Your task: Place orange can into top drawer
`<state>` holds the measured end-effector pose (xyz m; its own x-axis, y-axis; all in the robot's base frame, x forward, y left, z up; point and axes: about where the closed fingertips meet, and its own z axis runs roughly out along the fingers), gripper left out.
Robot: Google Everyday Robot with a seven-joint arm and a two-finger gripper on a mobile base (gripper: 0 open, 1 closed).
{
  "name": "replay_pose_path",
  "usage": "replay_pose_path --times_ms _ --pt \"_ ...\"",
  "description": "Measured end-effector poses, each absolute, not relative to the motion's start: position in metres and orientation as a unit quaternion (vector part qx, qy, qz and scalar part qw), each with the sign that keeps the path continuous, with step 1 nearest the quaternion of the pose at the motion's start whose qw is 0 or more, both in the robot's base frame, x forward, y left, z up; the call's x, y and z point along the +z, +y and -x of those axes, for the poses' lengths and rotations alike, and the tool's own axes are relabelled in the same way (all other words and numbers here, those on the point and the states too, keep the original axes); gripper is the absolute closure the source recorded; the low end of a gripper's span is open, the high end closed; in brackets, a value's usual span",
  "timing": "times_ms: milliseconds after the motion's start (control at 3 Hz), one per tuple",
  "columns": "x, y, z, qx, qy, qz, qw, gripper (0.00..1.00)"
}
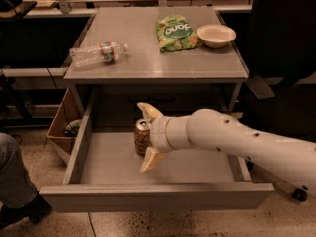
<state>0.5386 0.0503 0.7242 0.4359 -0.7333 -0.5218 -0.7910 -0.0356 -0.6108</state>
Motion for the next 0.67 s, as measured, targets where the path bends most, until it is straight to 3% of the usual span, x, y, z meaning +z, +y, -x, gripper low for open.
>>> replay_pose_path --times_ms 667 --pt "0.791 0.067 -0.484 0.014 0.454 0.732 0.508 0.00"
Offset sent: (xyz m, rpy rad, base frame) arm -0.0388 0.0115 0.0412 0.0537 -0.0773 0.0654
